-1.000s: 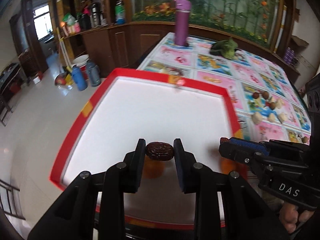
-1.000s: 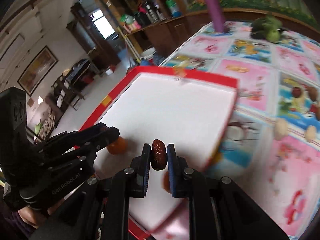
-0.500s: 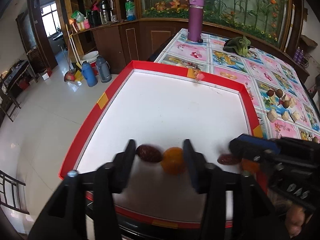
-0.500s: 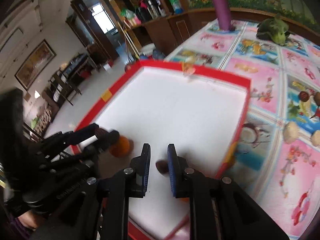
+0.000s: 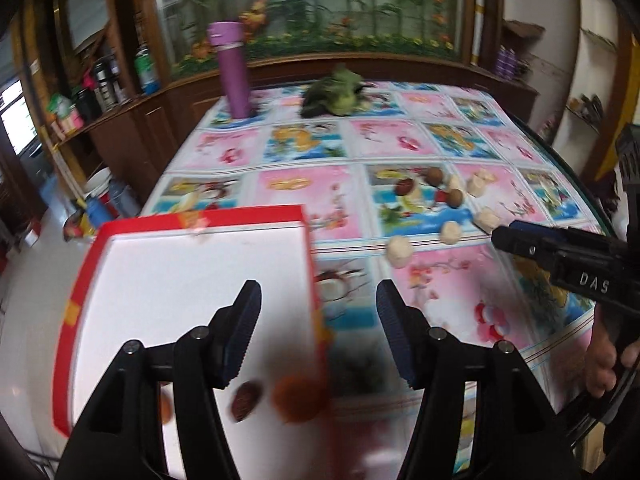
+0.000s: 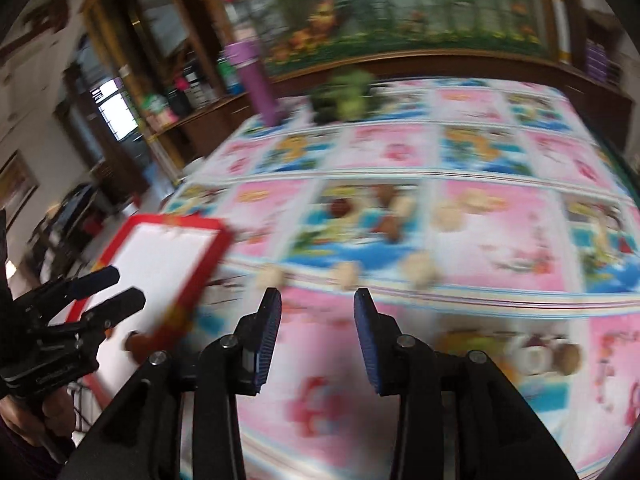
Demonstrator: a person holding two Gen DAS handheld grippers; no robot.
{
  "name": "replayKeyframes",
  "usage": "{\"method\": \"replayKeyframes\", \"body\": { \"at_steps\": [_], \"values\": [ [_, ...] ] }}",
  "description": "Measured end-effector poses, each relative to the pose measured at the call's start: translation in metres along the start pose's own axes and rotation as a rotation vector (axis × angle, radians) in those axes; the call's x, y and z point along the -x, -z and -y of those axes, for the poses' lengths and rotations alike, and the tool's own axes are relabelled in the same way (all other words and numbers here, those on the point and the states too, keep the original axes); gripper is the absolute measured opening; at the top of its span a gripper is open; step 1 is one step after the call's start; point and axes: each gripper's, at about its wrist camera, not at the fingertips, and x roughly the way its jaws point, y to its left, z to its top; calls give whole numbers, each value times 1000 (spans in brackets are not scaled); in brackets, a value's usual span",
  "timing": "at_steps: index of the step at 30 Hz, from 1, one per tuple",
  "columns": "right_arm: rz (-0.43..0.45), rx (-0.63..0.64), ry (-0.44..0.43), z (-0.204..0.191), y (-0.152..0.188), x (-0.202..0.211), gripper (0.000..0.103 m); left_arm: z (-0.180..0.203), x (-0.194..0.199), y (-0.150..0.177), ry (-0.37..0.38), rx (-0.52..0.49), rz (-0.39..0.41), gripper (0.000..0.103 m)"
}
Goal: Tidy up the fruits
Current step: 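Move both dates over the white tray and open both tools, then grasp a beige ball with the left tool while the right tool grasps a beige cube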
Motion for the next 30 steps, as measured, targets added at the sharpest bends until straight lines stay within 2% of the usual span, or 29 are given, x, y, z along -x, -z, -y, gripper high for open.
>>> {"method": "replayKeyframes", "body": {
  "at_steps": [4, 9, 24, 30],
  "values": [
    [-3, -20, 70, 28, -5, -1, 37, 26, -32, -12, 52, -25, -69, 61],
    [-25, -37, 73, 45, -8, -15, 37, 34, -62, -16, 52, -18, -133, 61],
    [-44, -18, 55, 44, -14, -36, 37, 43, -98, -26, 63, -10, -185, 61],
    [-42, 13, 79, 39, -14, -39, 37, 44, -105, -26, 54, -5, -191, 61]
  ]
}}
